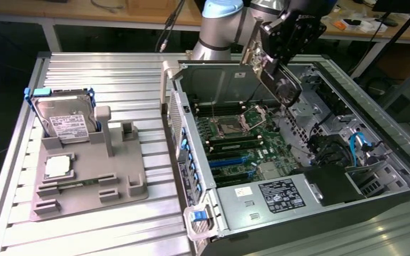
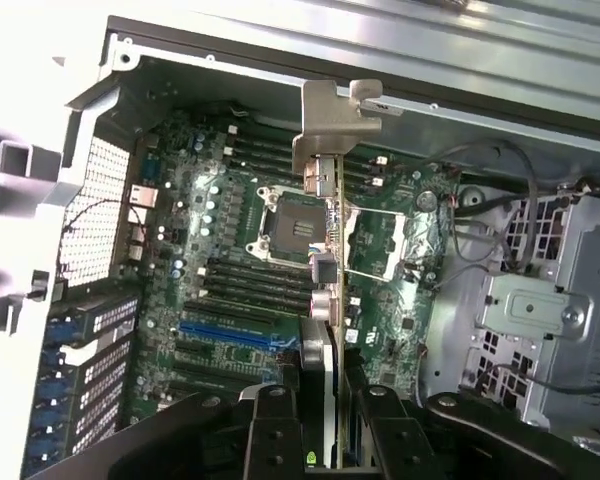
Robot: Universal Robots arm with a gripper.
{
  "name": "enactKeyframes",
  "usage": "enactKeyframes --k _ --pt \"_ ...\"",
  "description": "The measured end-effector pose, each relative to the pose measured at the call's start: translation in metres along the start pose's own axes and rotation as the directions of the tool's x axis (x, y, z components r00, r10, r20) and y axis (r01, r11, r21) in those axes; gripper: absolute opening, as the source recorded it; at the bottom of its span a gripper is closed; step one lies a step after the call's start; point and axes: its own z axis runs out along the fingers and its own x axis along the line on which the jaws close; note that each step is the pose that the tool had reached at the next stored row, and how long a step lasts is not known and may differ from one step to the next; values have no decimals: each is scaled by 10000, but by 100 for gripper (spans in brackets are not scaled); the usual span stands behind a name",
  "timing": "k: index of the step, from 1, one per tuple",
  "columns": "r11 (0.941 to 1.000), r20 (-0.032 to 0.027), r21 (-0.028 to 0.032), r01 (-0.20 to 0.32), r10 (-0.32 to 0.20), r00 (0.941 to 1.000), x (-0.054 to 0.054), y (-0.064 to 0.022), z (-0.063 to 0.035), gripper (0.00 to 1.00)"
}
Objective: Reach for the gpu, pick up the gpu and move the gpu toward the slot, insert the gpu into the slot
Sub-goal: 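Insert the gpu into the slot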
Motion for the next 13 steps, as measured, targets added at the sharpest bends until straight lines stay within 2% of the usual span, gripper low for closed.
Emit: enactKeyframes --k 2,4,8,13 --pt "9988 -13 -11 492 -492 9988 0 0 3 27" --pt "9936 -31 -25 1132 -1132 9936 -1 0 5 27" --pt "9781 -55 -48 2082 -2082 9781 -1 -1 9 27" --pt "9579 -73 -71 2871 -2872 9579 0 -1 14 27"
